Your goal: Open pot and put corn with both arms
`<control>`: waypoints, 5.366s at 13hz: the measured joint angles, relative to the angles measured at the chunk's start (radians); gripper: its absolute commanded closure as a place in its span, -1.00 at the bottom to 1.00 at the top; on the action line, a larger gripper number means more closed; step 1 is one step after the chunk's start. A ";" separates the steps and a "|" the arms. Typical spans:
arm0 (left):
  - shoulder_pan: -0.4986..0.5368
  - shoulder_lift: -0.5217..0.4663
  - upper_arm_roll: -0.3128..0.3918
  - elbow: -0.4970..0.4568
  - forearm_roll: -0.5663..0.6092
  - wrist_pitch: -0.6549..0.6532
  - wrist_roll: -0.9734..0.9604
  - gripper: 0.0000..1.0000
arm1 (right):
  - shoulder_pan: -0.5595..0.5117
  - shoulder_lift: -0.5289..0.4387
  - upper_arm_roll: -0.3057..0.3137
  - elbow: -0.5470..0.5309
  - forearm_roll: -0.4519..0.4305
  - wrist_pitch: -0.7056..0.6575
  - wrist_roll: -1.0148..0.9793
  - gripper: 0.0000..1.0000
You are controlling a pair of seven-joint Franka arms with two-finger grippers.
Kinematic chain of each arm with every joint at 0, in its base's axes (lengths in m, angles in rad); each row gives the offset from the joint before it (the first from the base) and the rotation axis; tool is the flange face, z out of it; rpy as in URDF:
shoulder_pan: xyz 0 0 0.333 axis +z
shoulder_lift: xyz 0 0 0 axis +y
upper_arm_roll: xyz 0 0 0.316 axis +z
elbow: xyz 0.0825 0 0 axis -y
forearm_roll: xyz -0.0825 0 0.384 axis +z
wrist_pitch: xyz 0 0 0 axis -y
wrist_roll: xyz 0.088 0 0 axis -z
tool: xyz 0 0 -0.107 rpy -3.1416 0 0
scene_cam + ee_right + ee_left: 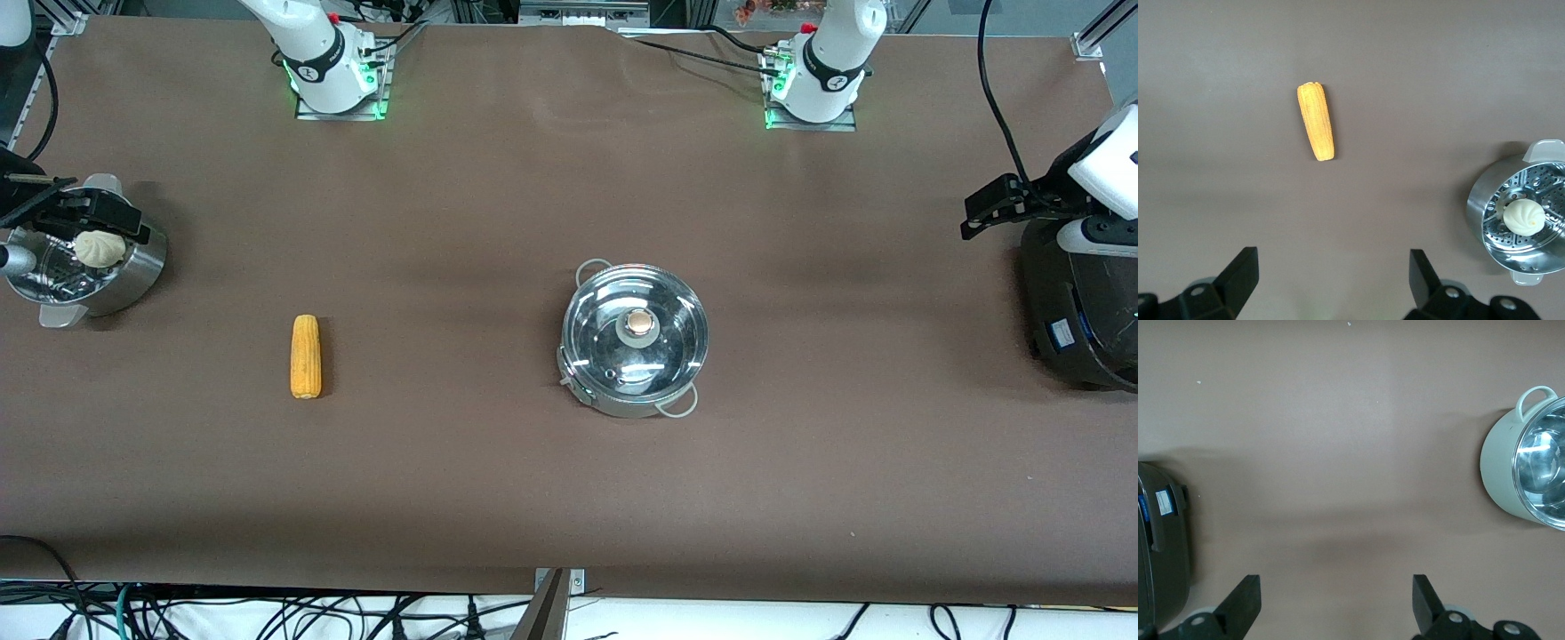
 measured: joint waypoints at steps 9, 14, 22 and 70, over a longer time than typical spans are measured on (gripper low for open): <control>0.000 0.000 0.000 0.000 0.000 0.000 0.000 -1.00 | 0.000 0.000 0.000 0.001 0.000 0.000 0.000 -1.00; 0.000 0.001 0.000 0.000 0.000 0.000 0.000 -1.00 | 0.000 0.000 0.000 0.001 0.000 0.000 0.000 -0.99; 0.000 0.001 0.000 0.000 0.000 0.000 0.000 -1.00 | 0.000 0.000 0.000 0.001 0.000 0.000 0.000 -1.00; -0.456 0.633 -0.174 0.250 0.049 0.420 -0.320 -1.00 | 0.062 0.367 0.049 -0.477 0.031 1.043 0.052 -0.99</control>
